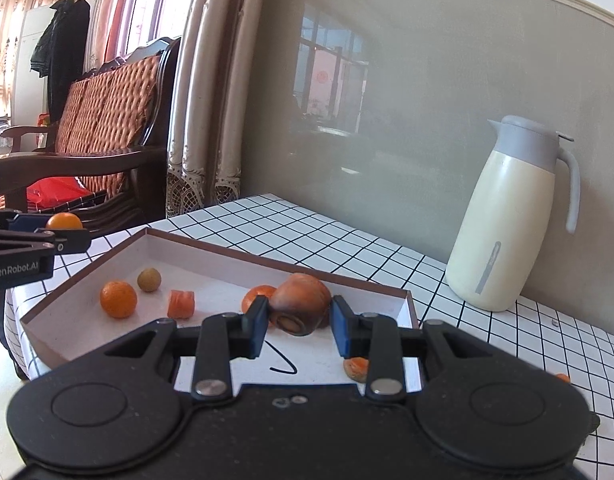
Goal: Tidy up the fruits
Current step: 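Open both tools to drop the mandarin and chestnut into the tray, then move both tools away from the tray toward the last mandarin and chestnut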
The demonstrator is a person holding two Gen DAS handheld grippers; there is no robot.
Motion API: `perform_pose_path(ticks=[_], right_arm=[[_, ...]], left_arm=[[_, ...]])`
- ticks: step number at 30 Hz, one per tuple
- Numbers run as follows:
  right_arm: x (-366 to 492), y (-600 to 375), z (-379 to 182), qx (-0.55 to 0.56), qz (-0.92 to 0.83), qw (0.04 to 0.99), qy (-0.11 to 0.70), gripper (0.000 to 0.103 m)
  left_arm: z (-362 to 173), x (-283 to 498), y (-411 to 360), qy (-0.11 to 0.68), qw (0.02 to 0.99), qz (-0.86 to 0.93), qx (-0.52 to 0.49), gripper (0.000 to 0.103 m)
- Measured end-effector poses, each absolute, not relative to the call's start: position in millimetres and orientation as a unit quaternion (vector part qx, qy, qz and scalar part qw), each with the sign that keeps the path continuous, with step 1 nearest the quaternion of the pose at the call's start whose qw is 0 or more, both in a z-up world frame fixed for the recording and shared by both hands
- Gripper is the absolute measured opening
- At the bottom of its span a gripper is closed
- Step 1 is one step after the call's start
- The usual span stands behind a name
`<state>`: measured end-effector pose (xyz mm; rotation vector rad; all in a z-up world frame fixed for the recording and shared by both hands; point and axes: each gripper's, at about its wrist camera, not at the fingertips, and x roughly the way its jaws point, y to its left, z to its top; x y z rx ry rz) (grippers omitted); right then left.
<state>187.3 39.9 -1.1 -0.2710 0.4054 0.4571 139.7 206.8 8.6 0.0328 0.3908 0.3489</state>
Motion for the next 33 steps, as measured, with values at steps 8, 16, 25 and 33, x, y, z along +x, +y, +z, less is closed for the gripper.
perform_pose_path(ticks=[8, 16, 25, 33], right_arm=[[209.8, 42.3, -0.5, -0.138, 0.217, 0.946, 0.195, 0.025], [233.9, 39.0, -6.1, -0.131, 0.210, 0.947, 0.206, 0.025], [263.3, 30.4, -12.1, -0.118, 0.203, 0.945, 0.228, 0.025], [271.8, 21.9, -16.8, -0.123, 0.176, 0.950, 0.226, 0.086]], left_arm=[[6.2, 162.6, 219.2, 0.199, 0.964, 0.176, 0.008, 0.031], [4.5, 191.0, 219.9, 0.207, 0.963, 0.170, 0.010, 0.031], [-1.2, 223.5, 226.5, 0.221, 0.960, 0.173, 0.001, 0.031], [-3.3, 222.3, 216.7, 0.191, 0.962, 0.196, 0.015, 0.103]])
